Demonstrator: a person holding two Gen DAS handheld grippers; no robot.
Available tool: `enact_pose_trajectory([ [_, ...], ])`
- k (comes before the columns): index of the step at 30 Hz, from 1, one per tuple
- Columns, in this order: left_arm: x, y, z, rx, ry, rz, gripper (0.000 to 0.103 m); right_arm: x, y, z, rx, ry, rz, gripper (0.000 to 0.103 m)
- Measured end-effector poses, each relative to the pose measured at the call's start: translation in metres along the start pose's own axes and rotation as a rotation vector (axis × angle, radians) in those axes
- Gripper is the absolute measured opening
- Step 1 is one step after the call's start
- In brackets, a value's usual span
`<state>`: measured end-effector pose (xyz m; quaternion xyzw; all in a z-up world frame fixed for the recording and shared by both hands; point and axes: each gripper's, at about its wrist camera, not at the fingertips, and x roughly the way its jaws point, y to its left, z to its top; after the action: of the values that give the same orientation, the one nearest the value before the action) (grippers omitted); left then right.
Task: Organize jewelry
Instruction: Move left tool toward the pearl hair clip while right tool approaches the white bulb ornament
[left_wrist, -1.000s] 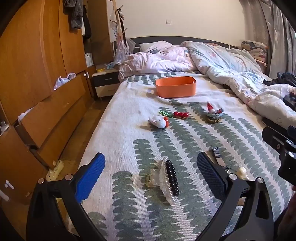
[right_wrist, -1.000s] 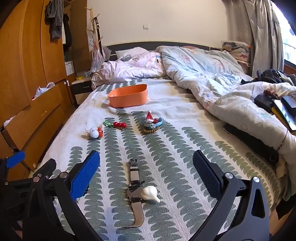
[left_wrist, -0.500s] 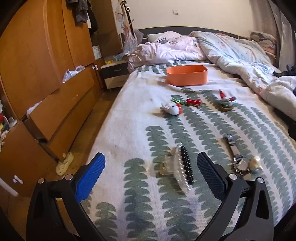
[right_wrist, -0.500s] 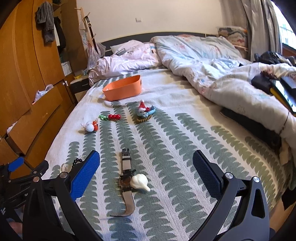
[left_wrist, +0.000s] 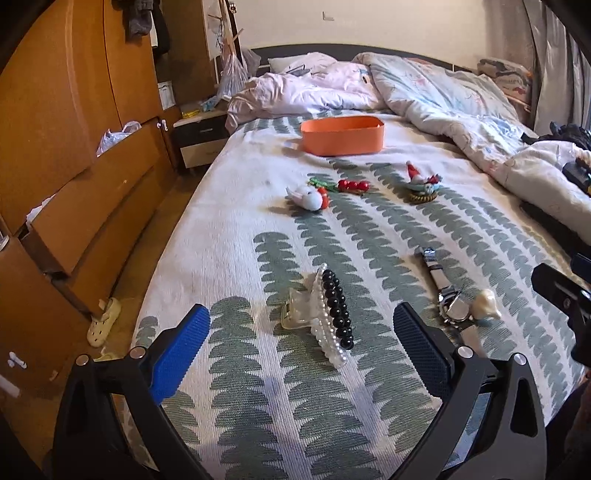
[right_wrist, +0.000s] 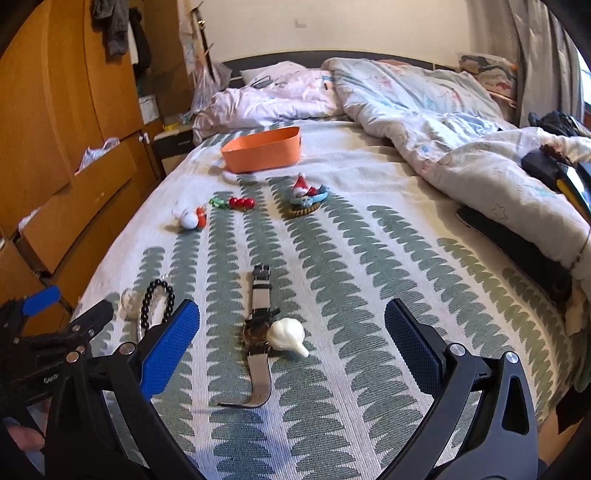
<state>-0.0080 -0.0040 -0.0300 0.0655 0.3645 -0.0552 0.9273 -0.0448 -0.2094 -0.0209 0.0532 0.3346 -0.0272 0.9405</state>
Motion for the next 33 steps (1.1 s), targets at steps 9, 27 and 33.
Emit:
enact_pose_trajectory([
  [9,0.006,-0.003,-0.003,0.003,0.006,0.010,0.099,0.015,0.007,-0.006,-0.029,0.040,0.007,0.100],
  [27,0.017,0.004,-0.004,-0.006,0.044,0.028,0.099,0.025,0.011,-0.011,-0.039,0.120,0.008,0.099],
  [33,0.013,-0.003,-0.005,0.016,0.039,0.039,0.099,0.017,0.015,-0.011,-0.048,0.116,-0.011,0.099],
])
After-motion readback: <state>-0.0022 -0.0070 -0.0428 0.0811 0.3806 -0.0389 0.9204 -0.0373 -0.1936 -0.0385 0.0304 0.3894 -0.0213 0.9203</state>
